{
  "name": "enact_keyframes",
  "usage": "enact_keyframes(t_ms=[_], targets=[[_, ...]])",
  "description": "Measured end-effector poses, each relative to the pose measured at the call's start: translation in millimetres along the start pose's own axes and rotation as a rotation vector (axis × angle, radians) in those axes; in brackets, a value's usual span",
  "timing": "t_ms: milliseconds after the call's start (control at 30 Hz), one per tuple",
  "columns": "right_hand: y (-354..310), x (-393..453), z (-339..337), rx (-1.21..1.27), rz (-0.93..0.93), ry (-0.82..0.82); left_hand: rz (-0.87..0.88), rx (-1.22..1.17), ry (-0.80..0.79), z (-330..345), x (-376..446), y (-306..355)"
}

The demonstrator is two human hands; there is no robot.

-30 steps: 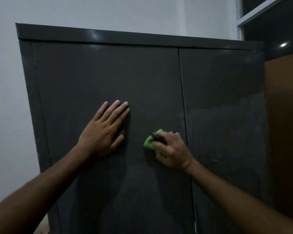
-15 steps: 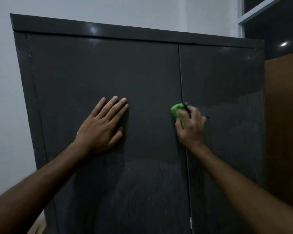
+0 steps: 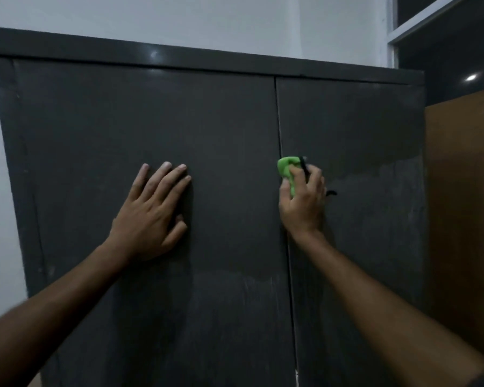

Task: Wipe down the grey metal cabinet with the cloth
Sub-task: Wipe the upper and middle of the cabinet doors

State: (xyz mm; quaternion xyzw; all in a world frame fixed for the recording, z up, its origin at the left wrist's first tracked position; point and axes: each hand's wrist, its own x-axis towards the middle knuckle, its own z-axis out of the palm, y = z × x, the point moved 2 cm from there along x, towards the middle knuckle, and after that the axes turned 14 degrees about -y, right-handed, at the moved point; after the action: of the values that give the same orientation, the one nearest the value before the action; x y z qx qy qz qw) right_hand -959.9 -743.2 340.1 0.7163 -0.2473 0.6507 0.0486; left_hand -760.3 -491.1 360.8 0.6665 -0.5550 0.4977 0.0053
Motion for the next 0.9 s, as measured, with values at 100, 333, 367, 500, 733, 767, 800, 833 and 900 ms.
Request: enact_keyframes(t_ms=[100, 333, 367, 500, 733, 767, 800, 833, 900], targets=[[0.2, -46.5, 13.6, -0.036, -0.452, -0.148, 0.061, -0.003, -0.02, 0.9, 22.8, 33.6], [77.3, 4.4, -13.8, -0.011, -0.158, -0.052, 0.175, -0.045, -0.065, 19.1, 53.7, 90.2], [73.1, 13.7, -11.5, 0.034, -0.073, -0.021, 0.171, -0.054, -0.065, 20.5, 58.4, 96.9], [57.7, -12.0, 3.5, 0.057, -0.331, -0.083, 0.14, -0.111, -0.043, 21.5, 86.6, 128.6], [138.0, 28.4, -30.5, 0.038, -0.209, -0.032, 0.09, -0.002, -0.019, 31.1, 97.2, 144.2], [134.6, 34.6, -27.4, 0.08, -0.07, 0.004, 0.057, -0.002, -0.002, 30.5, 99.2, 147.7], [125.0, 32.7, -22.1, 0.104, -0.013, 0.039, 0.013, -0.012, 0.019, 29.4, 102.3, 153.1], [113.8, 25.8, -15.5, 0.117, -0.035, 0.048, -0.026, -0.025, 0.036, 28.2, 106.9, 159.8], [103.2, 0.1, -5.4, 0.091, -0.285, -0.02, -0.033, -0.048, 0.043, 26.9, 118.2, 174.5]])
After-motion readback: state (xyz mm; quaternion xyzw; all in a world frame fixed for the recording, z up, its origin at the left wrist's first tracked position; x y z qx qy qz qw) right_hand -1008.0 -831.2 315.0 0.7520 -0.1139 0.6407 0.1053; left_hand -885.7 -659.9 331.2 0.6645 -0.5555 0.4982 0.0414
